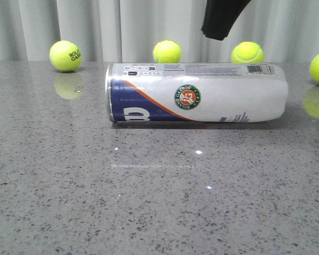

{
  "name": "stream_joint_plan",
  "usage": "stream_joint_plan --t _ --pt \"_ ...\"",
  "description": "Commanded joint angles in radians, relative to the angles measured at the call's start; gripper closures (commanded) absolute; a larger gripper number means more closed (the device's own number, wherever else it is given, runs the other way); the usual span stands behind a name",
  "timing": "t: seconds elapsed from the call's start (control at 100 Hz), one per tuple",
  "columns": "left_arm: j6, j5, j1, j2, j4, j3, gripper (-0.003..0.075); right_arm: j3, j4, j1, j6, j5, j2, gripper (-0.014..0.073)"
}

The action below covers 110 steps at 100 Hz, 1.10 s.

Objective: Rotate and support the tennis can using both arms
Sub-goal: 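Lift the can with the right gripper and set it down lengthwise in front, then open the right gripper and raise it away from the can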

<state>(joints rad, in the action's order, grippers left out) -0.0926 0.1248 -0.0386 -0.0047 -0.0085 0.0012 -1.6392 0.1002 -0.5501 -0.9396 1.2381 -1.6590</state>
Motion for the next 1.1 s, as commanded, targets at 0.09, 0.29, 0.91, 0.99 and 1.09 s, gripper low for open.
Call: stream_joint_plan --t 0.09,0.29,0.91,0.99,1.09 --pt "0.001 -0.085 0.0 -0.035 -0.002 0.045 0.0738 -0.054 -0.001 0.002 0.364 0.029 0.055 0.0652" --pt "0.001 -0.085 0.0 -0.035 -0.002 0.045 0.0739 -0.053 -0.002 0.027 0.94 0.028 0.065 0.0652" --pt "0.001 -0.086 0.0 -0.035 -0.002 0.045 0.0738 0.443 0.006 -0.046 1.037 -0.614 0.402 0.0652" --pt "0.001 -0.086 0.0 -0.035 -0.002 0.045 0.0738 0.556 0.006 -0.046 1.035 -0.719 0.466 0.0652" --pt "0.001 -0.086 0.0 -0.035 -0.002 0.045 0.0738 0.686 0.005 -0.046 1.035 -0.808 0.541 0.0652"
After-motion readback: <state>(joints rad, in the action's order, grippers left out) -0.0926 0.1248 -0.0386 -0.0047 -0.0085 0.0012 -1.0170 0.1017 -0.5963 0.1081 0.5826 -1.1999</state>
